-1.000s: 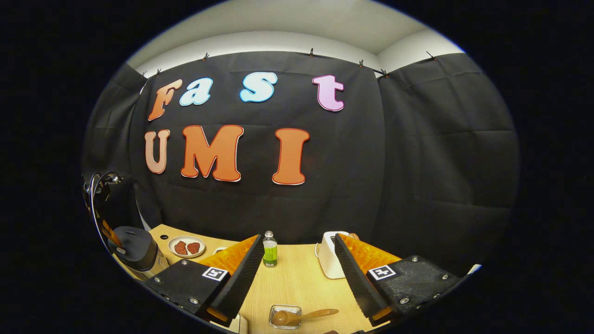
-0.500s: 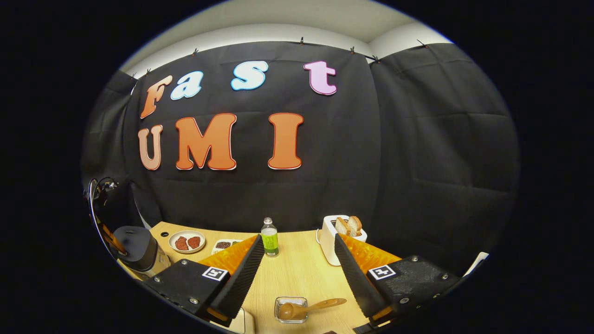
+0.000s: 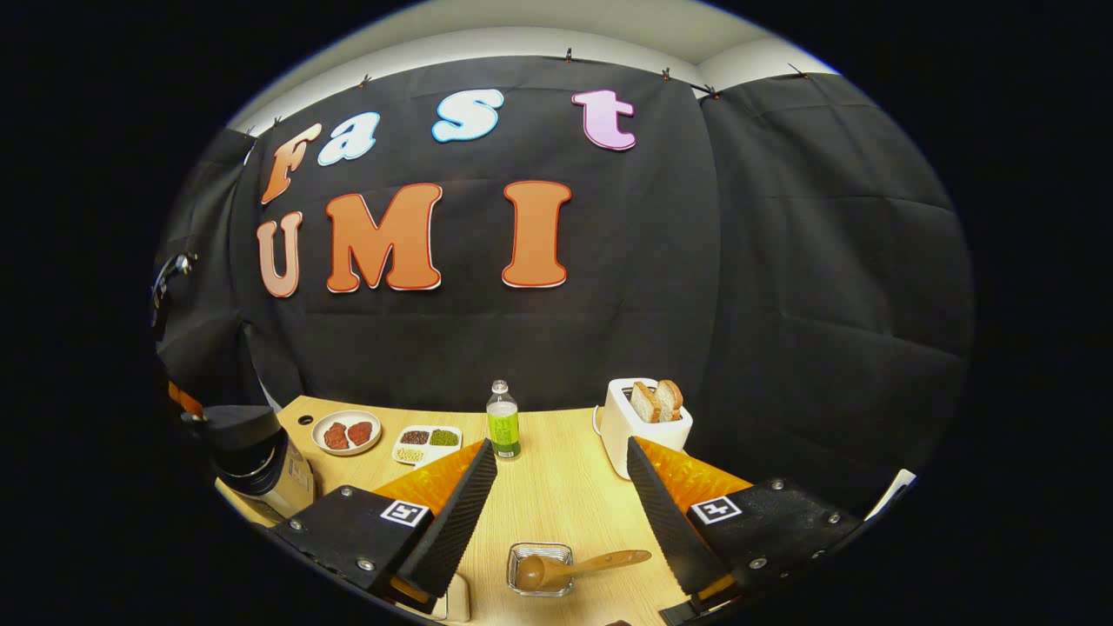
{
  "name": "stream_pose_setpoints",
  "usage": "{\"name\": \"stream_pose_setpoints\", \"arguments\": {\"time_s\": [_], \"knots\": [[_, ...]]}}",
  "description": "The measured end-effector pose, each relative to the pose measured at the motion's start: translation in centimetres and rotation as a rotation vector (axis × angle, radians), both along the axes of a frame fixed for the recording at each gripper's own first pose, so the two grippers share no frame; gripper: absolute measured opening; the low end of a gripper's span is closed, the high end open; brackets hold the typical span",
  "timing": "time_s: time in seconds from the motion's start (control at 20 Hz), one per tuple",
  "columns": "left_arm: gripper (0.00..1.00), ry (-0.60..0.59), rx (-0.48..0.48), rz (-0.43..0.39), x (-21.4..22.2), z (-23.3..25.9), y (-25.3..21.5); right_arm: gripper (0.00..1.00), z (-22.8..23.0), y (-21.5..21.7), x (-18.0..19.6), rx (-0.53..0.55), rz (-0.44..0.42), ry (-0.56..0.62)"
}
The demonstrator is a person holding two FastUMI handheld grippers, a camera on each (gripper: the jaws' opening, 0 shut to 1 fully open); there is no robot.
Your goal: Close the left gripper, press the button to open the rice cooker; take a wooden spoon from the chopstick holder with the right hand, scoop a spoonful of rice and pour it into the rice cooker, then put the wooden spoon back into the chopstick holder.
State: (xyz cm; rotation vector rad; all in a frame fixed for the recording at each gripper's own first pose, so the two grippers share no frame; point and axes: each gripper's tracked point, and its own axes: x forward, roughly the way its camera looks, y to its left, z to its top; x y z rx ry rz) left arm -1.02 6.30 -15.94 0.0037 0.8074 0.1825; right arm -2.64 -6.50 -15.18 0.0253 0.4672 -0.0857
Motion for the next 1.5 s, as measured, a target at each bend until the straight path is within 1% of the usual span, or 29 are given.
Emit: {"name": "stream_pose_setpoints", "arguments": {"time_s": [0.05, 0.1, 0.15, 0.2, 0.25, 0.35, 0.5, 0.6, 0.75, 0.85, 0.9, 0.95, 1.1, 1.15, 1.2, 1.25, 1.35, 1.45, 1.5], "knots": [[0.06, -0.049, 0.014, 0.013, 0.5, 1.1, 0.3, 0.94, -0.1, 0.0, 0.0, 0.001, 0.003, 0.003], [0.03, -0.069, 0.025, 0.038, 0.8, 2.1, 0.7, 0.94, -0.3, 0.0, 0.0, 0.002, 0.005, 0.007], [0.05, -0.078, 0.025, 0.066, 0.8, 2.7, 1.0, 0.94, -0.8, -0.1, -0.1, 0.001, 0.004, 0.011], [0.03, -0.113, 0.019, 0.085, 1.1, 3.7, 0.9, 0.94, -1.4, -0.3, -0.1, -0.004, 0.000, 0.023], [0.06, -0.158, 0.025, 0.091, 1.6, 4.5, 1.1, 0.94, -2.1, -0.4, -0.3, -0.007, -0.002, 0.042], [0.06, -0.263, 0.072, 0.075, 2.2, 7.0, 1.1, 0.94, -3.1, -0.6, -0.7, -0.004, -0.005, 0.066], [0.06, -0.346, 0.080, -0.014, 1.7, 9.8, -1.6, 0.94, -4.9, -0.9, -1.4, -0.006, -0.004, 0.102], [0.31, -0.390, 0.075, -0.081, 2.1, 10.9, -4.4, 0.94, -6.7, -1.3, -2.2, -0.012, -0.008, 0.143], [0.70, -0.448, 0.098, -0.122, 1.8, 12.0, -5.3, 0.94, -8.1, -2.3, -2.9, -0.021, -0.030, 0.179], [0.91, -0.476, 0.116, -0.133, 1.9, 12.6, -5.6, 0.94, -8.8, -3.1, -3.1, -0.025, -0.043, 0.189], [0.95, -0.487, 0.116, -0.142, 1.9, 12.6, -5.9, 0.94, -9.1, -3.5, -3.0, -0.025, -0.053, 0.194], [0.84, -0.503, 0.125, -0.146, 1.8, 12.9, -5.9, 0.94, -9.5, -3.9, -3.2, -0.022, -0.061, 0.207], [0.84, -0.554, 0.163, -0.176, 1.8, 13.9, -6.4, 0.94, -10.9, -4.9, -3.5, -0.013, -0.087, 0.233], [1.00, -0.570, 0.169, -0.184, 1.7, 14.1, -6.7, 0.94, -11.5, -5.4, -3.6, -0.009, -0.099, 0.235], [0.92, -0.586, 0.176, -0.188, 1.5, 14.5, -7.1, 0.94, -12.2, -5.6, -3.7, 0.004, -0.102, 0.253], [1.00, -0.598, 0.184, -0.192, 1.1, 14.6, -7.5, 0.94, -13.0, -5.4, -4.1, 0.025, -0.104, 0.274], [0.92, -0.608, 0.202, -0.196, 0.7, 14.8, -7.8, 0.93, -14.5, -5.2, -4.5, 0.075, -0.116, 0.308], [0.84, -0.605, 0.215, -0.199, 0.6, 14.7, -7.9, 0.92, -16.2, -5.2, -4.9, 0.125, -0.149, 0.337], [0.84, -0.602, 0.218, -0.198, 0.5, 14.6, -8.2, 0.90, -17.0, -5.0, -5.1, 0.164, -0.166, 0.355]]}}
